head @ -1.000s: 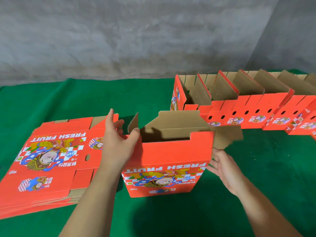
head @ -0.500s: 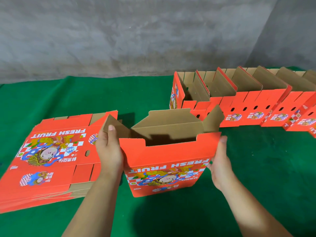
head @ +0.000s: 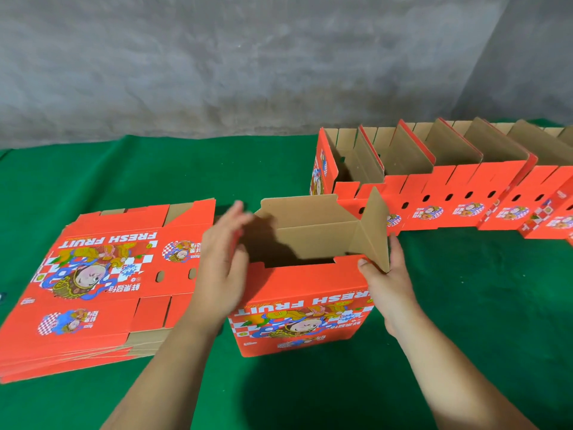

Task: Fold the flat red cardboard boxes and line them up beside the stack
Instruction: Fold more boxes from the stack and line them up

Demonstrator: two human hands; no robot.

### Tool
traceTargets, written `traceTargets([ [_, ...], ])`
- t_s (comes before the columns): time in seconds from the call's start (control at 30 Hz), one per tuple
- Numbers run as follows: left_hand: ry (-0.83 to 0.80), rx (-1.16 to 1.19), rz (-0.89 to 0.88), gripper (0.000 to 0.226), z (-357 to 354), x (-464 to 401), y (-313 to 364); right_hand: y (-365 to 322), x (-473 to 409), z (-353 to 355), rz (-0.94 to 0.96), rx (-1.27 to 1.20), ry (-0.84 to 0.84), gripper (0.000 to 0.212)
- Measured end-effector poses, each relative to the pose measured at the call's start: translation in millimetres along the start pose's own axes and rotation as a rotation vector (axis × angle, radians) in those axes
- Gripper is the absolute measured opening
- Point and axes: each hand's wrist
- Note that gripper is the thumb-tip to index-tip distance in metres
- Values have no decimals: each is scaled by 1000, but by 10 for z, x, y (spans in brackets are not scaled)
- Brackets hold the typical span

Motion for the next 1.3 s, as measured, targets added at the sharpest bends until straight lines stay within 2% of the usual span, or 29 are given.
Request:
traceTargets([
  [0.07, -171, -42, -79, 42, 18, 14, 4, -25, -10, 9, 28, 32, -22, 79],
  [0.1, -189, -44, -69, 39, 21, -12, 6, -35, -10, 16, 45, 45, -42, 78],
  [0.23, -93, 100, 82, 25, 12, -362, 13, -71, 35, 20, 101, 93, -66, 66],
  [0.33, -199, -158, -29, 14, -70, -553, -30, -62, 34, 22, 120, 82, -56, 57],
  [0.4, -367, -269, -97, 33, -157, -573, -102, -66, 24, 31, 133, 99, -60, 55],
  [0.43, -427, -278, -62, 44, -208, -575, -123, -71, 22, 36, 138, 110, -65, 56],
  [0.53, -427, -106, 276, 58, -278, -638, -150, -72, 36, 59, 185, 165, -81, 59],
  [0.57, -429, -93, 317, 56, -280, -641, -189, -66, 35, 72, 216, 194, -88, 59],
  [0.63, -469, -284, 210, 58, -268, -602, -282, -56, 21, 123, 277, 246, -112, 58],
  [0.7, -503, -444, 138, 93, -281, -545, -323, -56, 2, 199, 305, 286, -175, 56],
  [0.77, -417, -435, 176, 123, -334, -515, -312, -50, -12, 272, 295, 321, -270, 59],
  [0.8, -351, -376, 206, 128, -354, -500, -299, -55, -10, 299, 282, 329, -309, 61],
  [0.83, -291, -284, 224, 125, -352, -481, -310, -75, -8, 311, 269, 330, -331, 62],
  [0.87, -247, -153, 224, 109, -333, -472, -339, -101, -21, 319, 258, 328, -336, 60],
  [0.93, -207, 86, 228, 48, -259, -445, -362, -175, -52, 303, 235, 355, -318, 53],
  [0.97, -188, 147, 224, 40, -223, -428, -355, -213, -71, 287, 240, 386, -300, 50],
  [1.03, -198, 242, 253, 51, -182, -407, -384, -293, -97, 240, 277, 454, -237, 39],
  [1.1, -282, 279, 273, 50, -170, -419, -359, -373, -110, 181, 306, 484, -161, 22],
  [1.13, -346, 238, 244, 49, -183, -423, -370, -409, -117, 145, 316, 489, -134, 25],
  [1.2, -484, -40, 113, 52, -192, -428, -385, -452, -148, 63, 290, 493, -112, 36],
  [1.23, -573, -212, 57, 65, -202, -421, -389, -460, -163, 11, 264, 505, -119, 40],
  [1.3, -670, -391, 53, 94, -220, -409, -397, -486, -173, -83, 268, 664, -166, 67],
])
Point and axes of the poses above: each hand's wrist, its own x-axis away from the middle knuckle, its own z-axis out of the back of the hand, y = z × x, and after that the axes turned 6 degrees about -z, right-handed
